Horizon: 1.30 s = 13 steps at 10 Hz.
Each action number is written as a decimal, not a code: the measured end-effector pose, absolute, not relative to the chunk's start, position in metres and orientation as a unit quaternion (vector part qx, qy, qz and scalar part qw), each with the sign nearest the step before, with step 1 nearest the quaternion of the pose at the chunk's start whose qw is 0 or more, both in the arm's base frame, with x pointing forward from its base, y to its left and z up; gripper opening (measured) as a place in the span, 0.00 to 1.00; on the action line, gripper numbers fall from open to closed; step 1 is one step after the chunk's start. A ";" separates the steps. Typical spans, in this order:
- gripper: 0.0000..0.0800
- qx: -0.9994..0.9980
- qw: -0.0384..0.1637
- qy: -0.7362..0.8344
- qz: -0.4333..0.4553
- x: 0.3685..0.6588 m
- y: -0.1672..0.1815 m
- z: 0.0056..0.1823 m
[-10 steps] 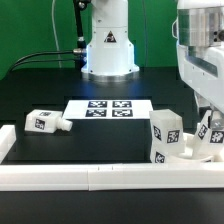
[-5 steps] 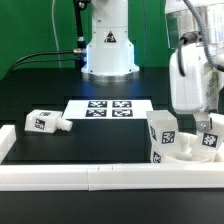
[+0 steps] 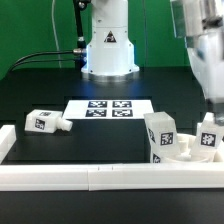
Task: Assemble stool
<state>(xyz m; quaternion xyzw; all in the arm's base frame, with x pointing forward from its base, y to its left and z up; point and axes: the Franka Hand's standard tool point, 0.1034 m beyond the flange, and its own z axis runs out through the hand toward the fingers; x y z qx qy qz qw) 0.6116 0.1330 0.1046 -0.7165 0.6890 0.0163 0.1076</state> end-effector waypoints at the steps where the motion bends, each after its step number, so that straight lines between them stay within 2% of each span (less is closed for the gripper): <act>1: 0.80 -0.737 0.107 0.667 0.011 0.611 0.131 0.102; 3: 0.81 -0.769 0.107 0.631 0.006 0.611 0.131 0.102; 5: 0.81 -0.873 0.091 0.480 -0.006 0.612 0.134 0.107; 8: 0.81 -0.970 0.085 0.227 -0.020 0.611 0.130 0.106; 11: 0.81 -0.987 0.074 0.142 -0.028 0.611 0.125 0.105; 12: 0.81 -0.992 0.068 0.098 -0.031 0.611 0.124 0.105; 13: 0.81 -0.998 0.050 -0.008 -0.027 0.609 0.125 0.105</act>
Offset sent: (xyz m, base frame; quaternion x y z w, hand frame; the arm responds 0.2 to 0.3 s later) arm 0.0000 0.0000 0.0000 0.0000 0.0000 -0.1938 0.9810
